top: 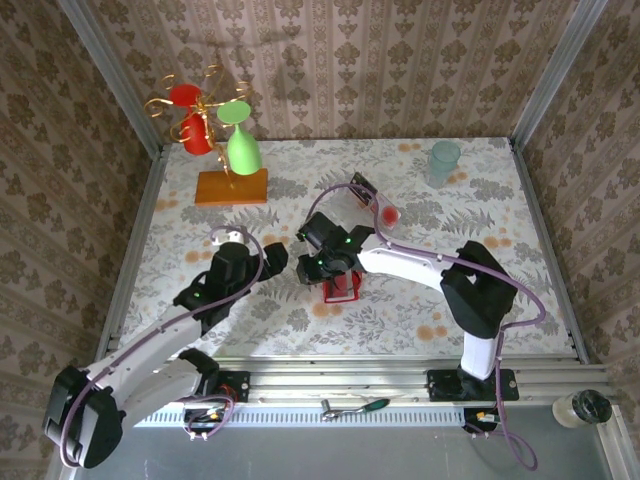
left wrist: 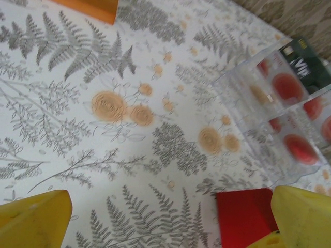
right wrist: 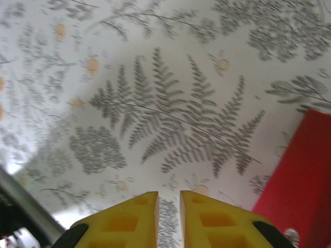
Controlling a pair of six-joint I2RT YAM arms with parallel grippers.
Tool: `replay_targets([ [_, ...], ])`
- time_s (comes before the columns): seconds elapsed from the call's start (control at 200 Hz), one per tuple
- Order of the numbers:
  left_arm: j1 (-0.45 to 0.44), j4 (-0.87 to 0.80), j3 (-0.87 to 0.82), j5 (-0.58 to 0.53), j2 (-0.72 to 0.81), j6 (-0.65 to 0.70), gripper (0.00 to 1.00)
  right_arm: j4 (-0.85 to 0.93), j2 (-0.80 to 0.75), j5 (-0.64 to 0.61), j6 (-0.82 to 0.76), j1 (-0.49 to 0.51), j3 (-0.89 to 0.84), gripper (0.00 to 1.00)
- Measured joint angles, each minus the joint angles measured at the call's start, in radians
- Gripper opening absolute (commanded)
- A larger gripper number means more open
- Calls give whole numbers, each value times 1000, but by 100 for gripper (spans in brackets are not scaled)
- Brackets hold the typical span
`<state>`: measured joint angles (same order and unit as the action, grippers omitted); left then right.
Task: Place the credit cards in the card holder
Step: Close the card holder at the center of the table.
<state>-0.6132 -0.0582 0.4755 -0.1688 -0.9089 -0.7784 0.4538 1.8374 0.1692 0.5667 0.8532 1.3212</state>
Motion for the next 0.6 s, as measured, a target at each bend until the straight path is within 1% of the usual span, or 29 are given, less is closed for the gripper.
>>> replay_targets([
  [0.115,0,-1,0,5,-37,0,100,28,-2,-24,-8,-18,-23,19],
  [0.38,-5,6,6,32,-140,12,100,13,-73,-41,-6,-76,-195,19],
  [0.6,-55,9,55,51,-232,39,100,-70,-137,-35,31,-110,-308,19],
])
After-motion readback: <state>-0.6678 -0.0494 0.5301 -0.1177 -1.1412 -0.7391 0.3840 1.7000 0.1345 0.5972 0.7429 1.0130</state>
